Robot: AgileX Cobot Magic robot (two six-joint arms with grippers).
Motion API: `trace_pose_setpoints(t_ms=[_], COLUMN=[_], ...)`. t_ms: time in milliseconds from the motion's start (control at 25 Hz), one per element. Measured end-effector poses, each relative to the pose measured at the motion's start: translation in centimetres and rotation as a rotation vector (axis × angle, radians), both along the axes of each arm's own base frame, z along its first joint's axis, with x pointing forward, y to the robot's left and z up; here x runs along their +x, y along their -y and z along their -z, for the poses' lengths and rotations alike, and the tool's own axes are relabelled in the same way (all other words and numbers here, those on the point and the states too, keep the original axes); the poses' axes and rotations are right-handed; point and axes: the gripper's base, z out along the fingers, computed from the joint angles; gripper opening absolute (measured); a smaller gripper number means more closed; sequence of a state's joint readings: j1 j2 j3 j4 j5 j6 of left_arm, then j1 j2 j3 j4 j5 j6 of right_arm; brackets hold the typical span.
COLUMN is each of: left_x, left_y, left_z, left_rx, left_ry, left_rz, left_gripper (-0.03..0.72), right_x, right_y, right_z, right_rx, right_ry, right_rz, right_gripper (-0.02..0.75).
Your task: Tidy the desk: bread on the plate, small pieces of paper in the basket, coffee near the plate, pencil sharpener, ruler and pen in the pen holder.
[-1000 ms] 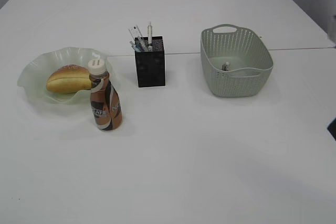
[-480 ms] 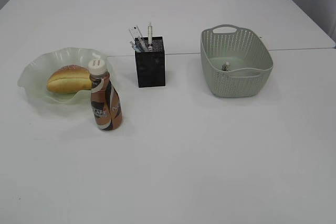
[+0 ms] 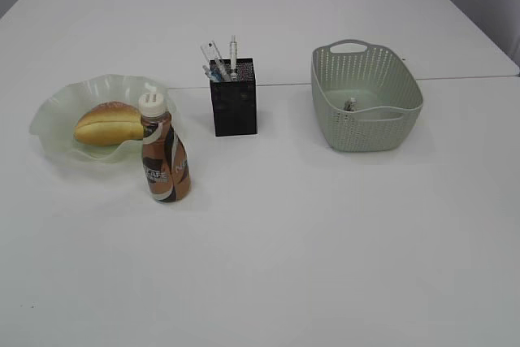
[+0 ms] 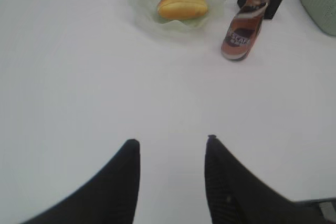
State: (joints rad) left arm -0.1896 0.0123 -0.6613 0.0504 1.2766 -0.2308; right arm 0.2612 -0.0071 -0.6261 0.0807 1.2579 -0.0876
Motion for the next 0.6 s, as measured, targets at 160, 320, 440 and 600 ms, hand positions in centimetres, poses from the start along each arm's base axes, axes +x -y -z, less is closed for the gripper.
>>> trace_pose_setpoints(t_ms=[160,320,440,600], left_x=[0.7,1.4,1.9,2.3], left_y=[0.4,0.7,0.8,0.9], left_z=[1.5,1.9,1.9,2.2], left_rx=[0.017,0.016,0.019,0.019], left_ry=[-0.058,-0.031,0.014,0.032], left_rz=[0.040,0.065,0.070,0.072], left_gripper=[0.307,0.307,0.307,0.307], right_x=[0.4,1.0,1.6,1.9], right_y=[-0.1,-0.3,-0.5,-0.4], right_z=[1.4,2.4,2.6,2.8], right_rx=[-0.008,-0.009,0.005,0.007], right_ry=[-0.051,-0.075,-0.042,-0.035], right_rz=[-0.002,0.001,0.006,0.021], right_gripper=[0.313,0.313,0.313,0.313])
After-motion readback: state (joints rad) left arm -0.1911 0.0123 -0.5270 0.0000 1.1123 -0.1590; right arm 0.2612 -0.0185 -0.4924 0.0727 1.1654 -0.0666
